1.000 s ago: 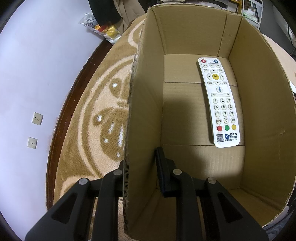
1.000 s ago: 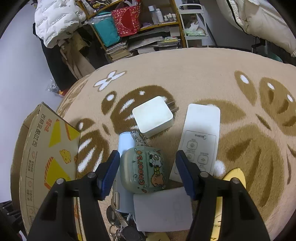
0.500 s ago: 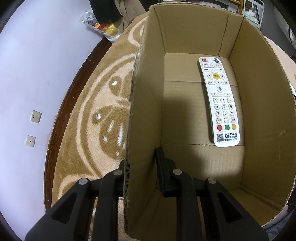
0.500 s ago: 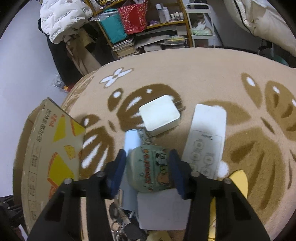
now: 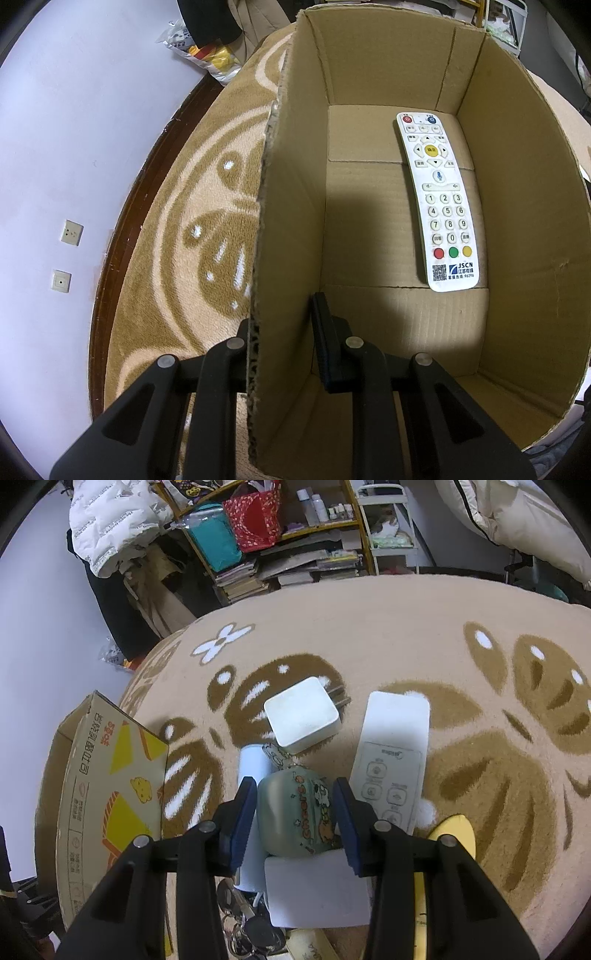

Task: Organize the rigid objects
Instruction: 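Move the right gripper back over the items to the green earbud case, then grasp the green cartoon earbud case with the right gripper and lift, then carry the earbud case into the box beside the remote and release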

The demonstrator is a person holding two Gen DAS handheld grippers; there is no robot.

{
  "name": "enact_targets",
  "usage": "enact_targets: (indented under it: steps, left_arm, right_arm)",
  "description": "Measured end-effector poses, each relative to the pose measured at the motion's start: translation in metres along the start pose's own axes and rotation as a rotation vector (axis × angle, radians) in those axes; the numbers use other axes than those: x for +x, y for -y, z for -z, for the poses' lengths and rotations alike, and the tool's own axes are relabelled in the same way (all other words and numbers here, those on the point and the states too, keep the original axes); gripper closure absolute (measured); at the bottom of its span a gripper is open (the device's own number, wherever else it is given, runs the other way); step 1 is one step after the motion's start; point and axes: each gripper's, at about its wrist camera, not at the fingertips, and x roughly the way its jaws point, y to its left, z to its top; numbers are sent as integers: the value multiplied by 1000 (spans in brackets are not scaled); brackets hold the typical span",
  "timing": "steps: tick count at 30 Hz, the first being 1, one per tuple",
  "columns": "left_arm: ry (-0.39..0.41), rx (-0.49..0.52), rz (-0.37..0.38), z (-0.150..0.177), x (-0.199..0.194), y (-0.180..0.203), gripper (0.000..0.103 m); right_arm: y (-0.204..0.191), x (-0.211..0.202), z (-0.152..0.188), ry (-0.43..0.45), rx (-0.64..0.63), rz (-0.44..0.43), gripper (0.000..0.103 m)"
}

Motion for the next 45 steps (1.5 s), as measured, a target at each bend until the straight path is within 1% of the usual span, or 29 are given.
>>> enact_targets:
  steps: [5,8,10,11,15,16,17,19,20,21,22,23,25,27,29,34,35,38,45]
  left_arm:
    - [0,1,-1,0,0,1,83]
    - [-1,1,-1,0,0,1,83]
    - [-1,2,-2,0,1,1,83]
    - [-1,2,-1,0,0,1,83]
    - [-3,-1,2,0,-1,-1,83]
    - [-3,0,1,1,-1,0,83]
    - [-3,1,-1,1,-2,0,83]
    - [-2,3,-1,1,-2,0,83]
    - [-1,3,-1,1,-1,0,83]
    - [-2,3,-1,1,-1,0,83]
    - [-3,2,0,1,-1,-1,83]
    - [-3,1,0,1,-1,0,83]
    - [-3,-1,1,0,-1,-1,83]
    - [-3,2,0,1,-1,0,83]
    - [-3,1,0,1,-1,0,83]
    - [-3,4,-3,1,-1,0,83]
    - [-3,5,-3,1,-1,0,83]
    - [-4,3,-2,1,-1,0,83]
    - [-4,4,-2,1,-1,0,83]
  right_arm:
    - [-1,0,0,-47,-14,13,56]
    - [-5,6,1,-79,-36,-4,55]
    - [-7,14,4,-97,-39,-12,51]
    - [-9,17,4,-91,-47,1,49]
    - [-5,25,4,-92,-39,-8,45]
    - [-2,27,4,-87,-24,-13,44]
    - [3,29,4,-81,9,-43,44]
    - [9,29,4,-77,52,-61,50]
    - [10,28,3,-73,59,-53,56]
    - [9,27,3,-71,55,-33,67]
    - [7,27,4,-72,40,-1,72]
    - [6,25,5,-59,23,21,73]
    - [4,23,6,-44,22,28,73]
    - [0,16,6,-20,5,59,73]
    - [-4,6,2,14,-16,68,73]
    - [-18,-26,-9,111,-30,10,73]
    - [-25,-35,-10,141,-48,-2,73]
    - [-48,-51,-15,187,-97,-50,73]
    - [-93,-83,-12,256,-198,-156,73]
